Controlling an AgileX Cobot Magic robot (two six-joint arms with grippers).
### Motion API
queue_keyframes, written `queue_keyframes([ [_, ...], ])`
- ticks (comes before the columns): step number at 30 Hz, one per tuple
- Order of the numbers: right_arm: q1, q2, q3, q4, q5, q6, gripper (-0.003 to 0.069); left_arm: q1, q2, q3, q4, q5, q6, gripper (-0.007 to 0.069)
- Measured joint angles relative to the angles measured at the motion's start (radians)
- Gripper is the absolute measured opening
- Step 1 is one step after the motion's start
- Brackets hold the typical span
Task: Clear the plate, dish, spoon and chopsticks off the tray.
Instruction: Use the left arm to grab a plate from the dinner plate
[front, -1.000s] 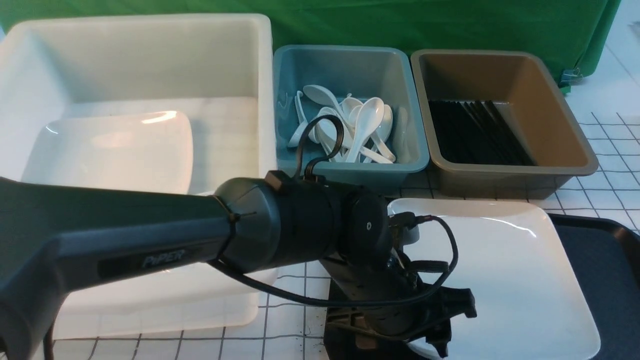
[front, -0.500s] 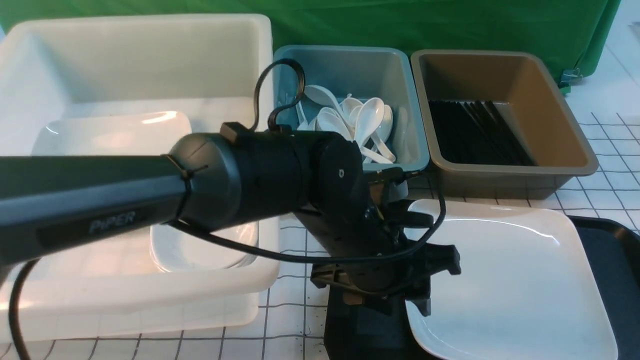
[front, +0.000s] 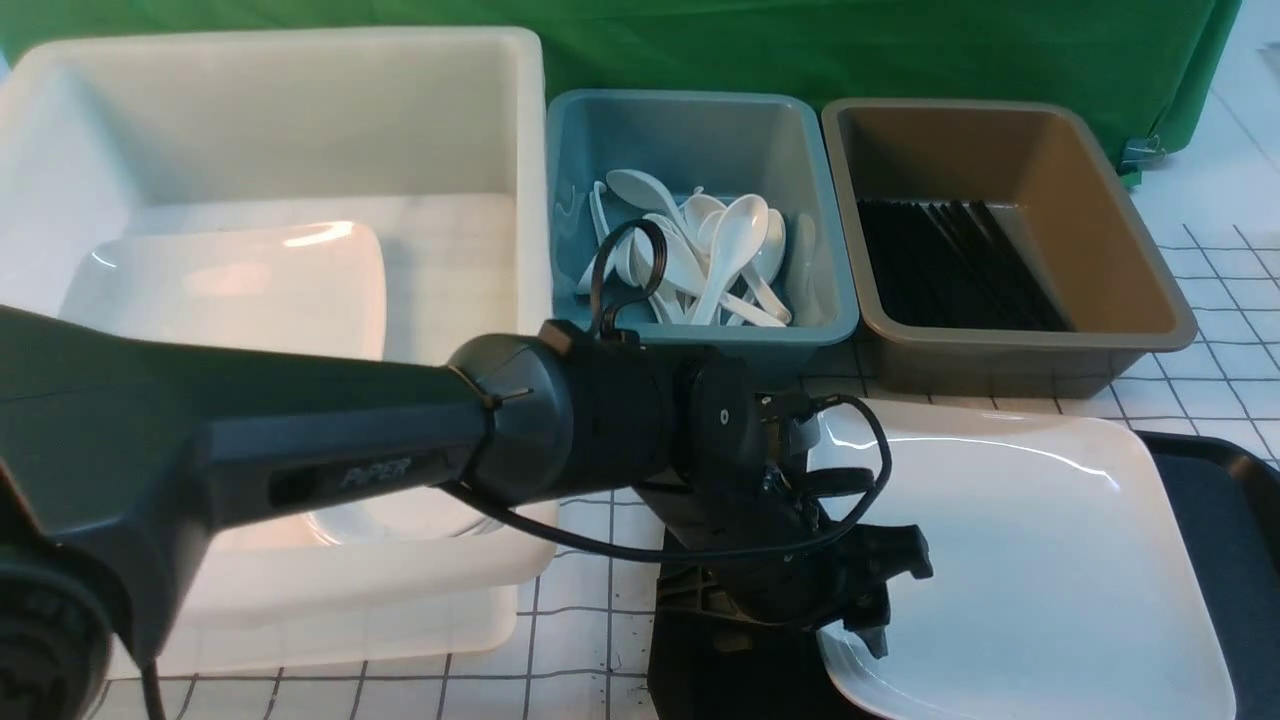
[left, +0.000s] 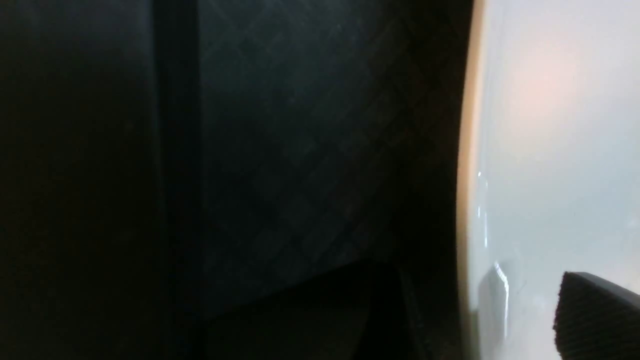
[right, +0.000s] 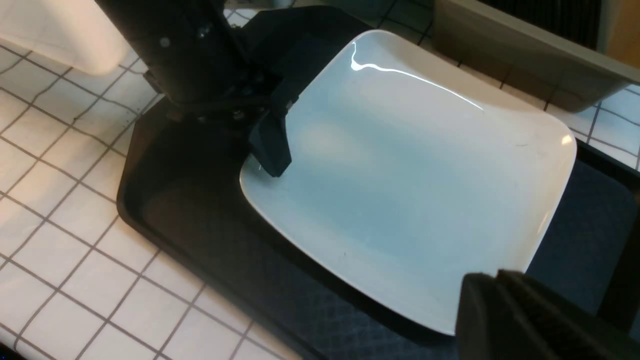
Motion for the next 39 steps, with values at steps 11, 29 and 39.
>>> queue_keyframes([
  [11, 0.0, 0.0, 0.0, 0.0, 0.002, 0.006, 0.003, 0.0, 0.026, -0.002, -0.108, -0.073, 0.056, 0.0421],
  [29, 0.0, 0.0, 0.0, -0.03, 0.034, 0.082, 0.003, 0.0, 0.04, 0.0, -0.229, -0.105, 0.091, 0.0029],
  [39, 0.0, 0.0, 0.0, -0.053, 0.034, 0.082, 0.0025, 0.0, -0.004, 0.0, -0.251, -0.055, 0.175, 0.0021],
])
